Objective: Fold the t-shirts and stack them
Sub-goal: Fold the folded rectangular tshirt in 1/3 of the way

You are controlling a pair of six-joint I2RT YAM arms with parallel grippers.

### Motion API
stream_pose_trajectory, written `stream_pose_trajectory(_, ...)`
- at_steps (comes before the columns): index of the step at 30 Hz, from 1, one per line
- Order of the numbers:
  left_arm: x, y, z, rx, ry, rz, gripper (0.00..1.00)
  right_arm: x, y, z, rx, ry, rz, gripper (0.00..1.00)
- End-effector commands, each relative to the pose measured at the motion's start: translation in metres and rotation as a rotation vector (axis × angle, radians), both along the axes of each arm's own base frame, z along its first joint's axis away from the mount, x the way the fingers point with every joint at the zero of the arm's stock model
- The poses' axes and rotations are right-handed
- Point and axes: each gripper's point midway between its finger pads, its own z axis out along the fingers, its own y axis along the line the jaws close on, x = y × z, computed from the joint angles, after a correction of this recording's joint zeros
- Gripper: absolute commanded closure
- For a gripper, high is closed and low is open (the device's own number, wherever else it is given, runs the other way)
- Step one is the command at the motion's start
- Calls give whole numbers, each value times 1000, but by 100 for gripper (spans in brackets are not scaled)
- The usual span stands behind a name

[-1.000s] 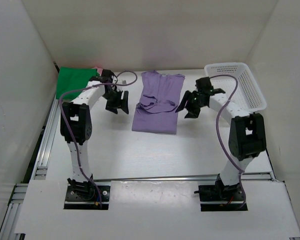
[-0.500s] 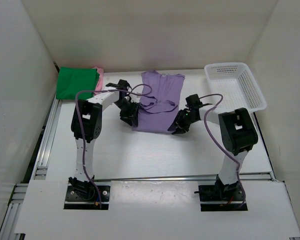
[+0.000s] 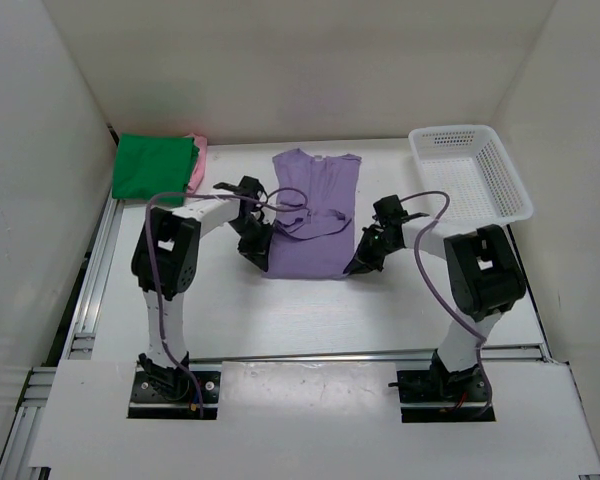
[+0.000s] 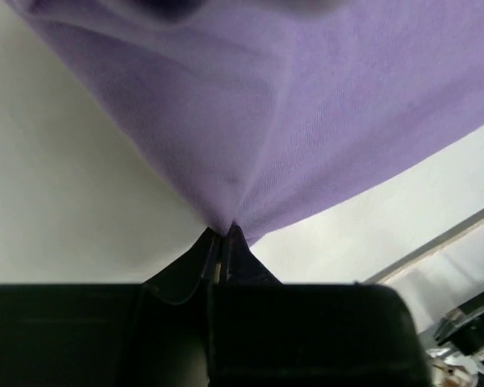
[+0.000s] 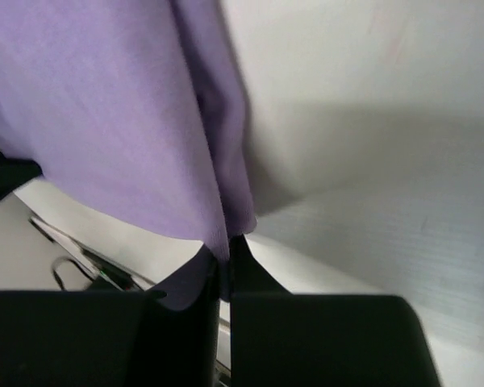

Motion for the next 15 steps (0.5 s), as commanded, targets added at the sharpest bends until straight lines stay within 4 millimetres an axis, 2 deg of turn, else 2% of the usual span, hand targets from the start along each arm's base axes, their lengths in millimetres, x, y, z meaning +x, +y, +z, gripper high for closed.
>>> stream_pose_trajectory(1,-33,12,28,69,-67,-49,90,-46,-8,9,-24,-7,129,100)
stream_pose_trajectory(3,-60,17,38,92,-45,-79,90,-70,-7,11,15,3,185,100)
stream_pose_trajectory(4,-83,17,34,112,-3,-117,78,-82,-5,17,32,-14,214,100)
stream_pose_trajectory(5,-95,21,35,134,18,-133,69,-104,-9,8,33,26,236,100)
stream_pose_trajectory(6,-109,28,40,164,38,-150,59,-116,-9,7,42,40,251,100)
stream_pose_trajectory(8,-120,34,44,215,20,-184,37,-137,-8,6,50,53,294,100)
stream_pose_trajectory(10,-108,47,55,303,-103,-192,29,-159,-9,-1,53,74,326,100)
stream_pose_trajectory(11,-98,41,64,316,-192,-207,22,-164,-11,-3,50,90,315,100)
stream_pose_trajectory(12,-82,49,77,383,-324,-199,20,-169,-11,-5,57,84,307,100)
stream_pose_trajectory(13,-71,43,89,396,-425,-198,18,-171,-11,-7,62,80,297,100)
stream_pose_trajectory(14,-63,18,97,368,-560,-229,16,-172,-12,-8,66,76,289,100)
stream_pose_trajectory(15,-59,8,103,368,-647,-236,13,-169,-12,-8,74,64,271,100)
